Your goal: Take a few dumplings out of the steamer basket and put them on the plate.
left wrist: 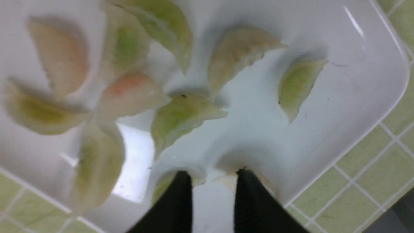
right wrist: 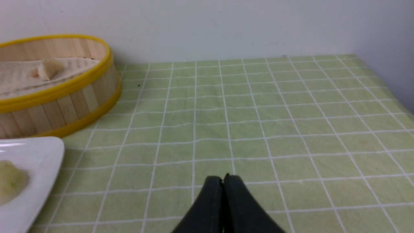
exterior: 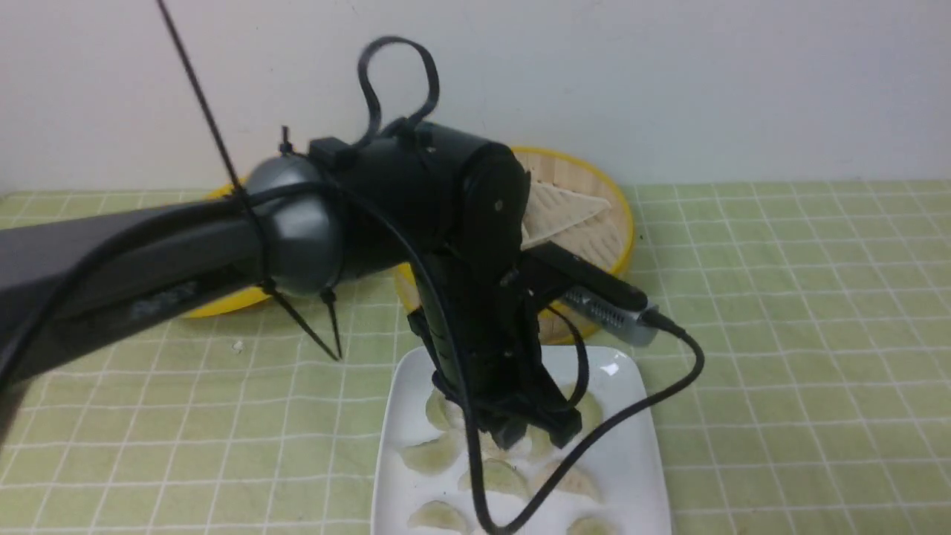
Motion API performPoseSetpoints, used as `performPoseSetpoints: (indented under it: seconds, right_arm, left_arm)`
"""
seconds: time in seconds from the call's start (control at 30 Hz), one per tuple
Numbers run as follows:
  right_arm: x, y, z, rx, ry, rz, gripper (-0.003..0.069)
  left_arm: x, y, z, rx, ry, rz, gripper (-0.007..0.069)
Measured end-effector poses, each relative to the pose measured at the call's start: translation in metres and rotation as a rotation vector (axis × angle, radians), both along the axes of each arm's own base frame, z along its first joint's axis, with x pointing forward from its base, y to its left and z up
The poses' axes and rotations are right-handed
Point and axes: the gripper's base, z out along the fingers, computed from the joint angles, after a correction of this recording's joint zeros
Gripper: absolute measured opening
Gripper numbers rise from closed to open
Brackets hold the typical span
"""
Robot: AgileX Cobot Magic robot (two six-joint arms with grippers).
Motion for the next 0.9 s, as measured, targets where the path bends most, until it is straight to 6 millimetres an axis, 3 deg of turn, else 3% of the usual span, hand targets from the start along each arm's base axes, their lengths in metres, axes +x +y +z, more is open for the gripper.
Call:
performPoseSetpoints:
  seconds: [0.03, 0.2, 0.23, 0.33, 0.47, 0.6, 0.9]
  right_arm:
    - [0.0, 0.0, 0.0, 0.0, 0.0, 0.0, -0.0016]
    - [0.0, 0.0, 0.0, 0.0, 0.0, 0.0, -0.0016]
    - [0.0, 0.0, 0.0, 0.0, 0.0, 0.0, -0.0016]
    - [0.0, 0.0, 0.0, 0.0, 0.0, 0.0, -0.0016]
    - [0.0, 0.0, 0.0, 0.0, 0.0, 0.0, -0.0016]
    - [0.0, 0.0, 0.0, 0.0, 0.0, 0.0, -0.0016]
    - [0.0, 0.0, 0.0, 0.0, 0.0, 0.0, -0.0016]
  left_arm:
    - [-0.002, 0.012, 0.023, -0.022, -0.061, 0.032, 0.0035]
    - [-0.014, 0.049, 0.086, -0.125, -0.239, 0.14, -0.0004]
    - [-0.025, 0.066, 0.11, -0.182, -0.329, 0.172, -0.0006]
    - [-0.055, 0.092, 0.136, -0.291, -0.459, 0.214, -0.0006]
    - [-0.086, 0.114, 0.139, -0.393, -0.557, 0.233, -0.0006]
    - [-0.114, 0.134, 0.117, -0.49, -0.642, 0.248, -0.0006]
    - [-0.152, 0.159, 0.086, -0.571, -0.679, 0.266, -0.0006]
